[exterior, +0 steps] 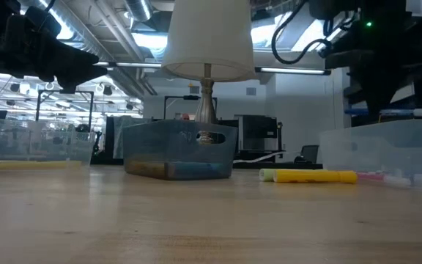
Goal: Pick & Place Markers
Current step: Put the dark blue highlighter into the right transparent bin
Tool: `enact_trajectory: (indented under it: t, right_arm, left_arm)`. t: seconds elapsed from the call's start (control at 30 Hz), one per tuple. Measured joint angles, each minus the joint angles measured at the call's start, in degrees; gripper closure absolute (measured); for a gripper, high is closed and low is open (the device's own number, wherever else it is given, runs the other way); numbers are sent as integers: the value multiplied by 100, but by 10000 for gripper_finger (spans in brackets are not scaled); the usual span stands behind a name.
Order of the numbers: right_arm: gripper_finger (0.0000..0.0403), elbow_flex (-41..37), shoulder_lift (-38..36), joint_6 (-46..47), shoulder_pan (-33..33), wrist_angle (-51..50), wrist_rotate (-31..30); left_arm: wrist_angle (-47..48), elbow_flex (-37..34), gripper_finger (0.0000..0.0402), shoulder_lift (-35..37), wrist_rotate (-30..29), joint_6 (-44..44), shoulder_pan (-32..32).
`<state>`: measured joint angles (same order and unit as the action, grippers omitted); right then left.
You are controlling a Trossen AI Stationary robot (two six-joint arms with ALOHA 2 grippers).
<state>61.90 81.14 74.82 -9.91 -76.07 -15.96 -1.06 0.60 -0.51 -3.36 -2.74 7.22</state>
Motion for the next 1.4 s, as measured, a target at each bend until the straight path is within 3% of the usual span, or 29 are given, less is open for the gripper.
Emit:
enact_trajectory:
  t: [0.83,1.4]
  right_arm:
    - [366,-1753,-522,-3,27,2151,59]
    - [357,-1827,-519,-23,118,2411,357]
  left_arm:
    - [2,0,162,0,0,1,0]
    - [2,0,160,0,0,-2,0]
